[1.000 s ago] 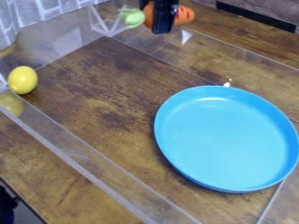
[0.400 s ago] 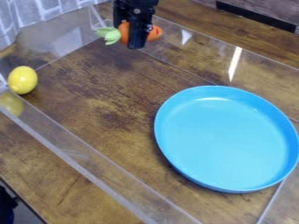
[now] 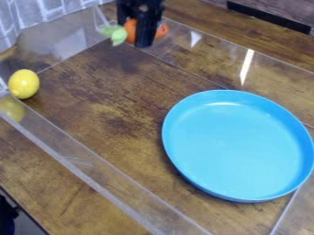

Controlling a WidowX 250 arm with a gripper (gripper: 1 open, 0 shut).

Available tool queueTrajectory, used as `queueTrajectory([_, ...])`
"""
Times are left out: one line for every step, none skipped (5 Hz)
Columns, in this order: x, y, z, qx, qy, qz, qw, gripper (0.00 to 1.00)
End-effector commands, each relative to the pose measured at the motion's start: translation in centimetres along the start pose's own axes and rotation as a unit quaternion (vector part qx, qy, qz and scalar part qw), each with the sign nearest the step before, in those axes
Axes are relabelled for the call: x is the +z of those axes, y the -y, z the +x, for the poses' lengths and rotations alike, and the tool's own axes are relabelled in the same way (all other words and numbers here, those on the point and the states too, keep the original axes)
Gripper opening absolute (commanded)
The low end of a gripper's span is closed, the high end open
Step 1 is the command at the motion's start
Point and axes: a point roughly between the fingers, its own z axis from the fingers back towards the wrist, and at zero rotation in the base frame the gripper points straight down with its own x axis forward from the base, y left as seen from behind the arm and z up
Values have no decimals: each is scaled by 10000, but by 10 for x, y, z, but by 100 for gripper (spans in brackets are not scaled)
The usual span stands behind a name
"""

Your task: Remove the carrot from the blue tray and put it on the table

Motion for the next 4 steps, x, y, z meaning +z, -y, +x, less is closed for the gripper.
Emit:
queueTrajectory([16, 4, -9, -201, 260, 189, 9993, 0])
queueTrajectory([42, 6, -11, -307, 325, 269, 9986, 0])
queueTrajectory([63, 6, -9, -415, 382, 298, 9980, 0])
queueTrajectory([67, 6, -7, -549, 316, 268, 9976, 0])
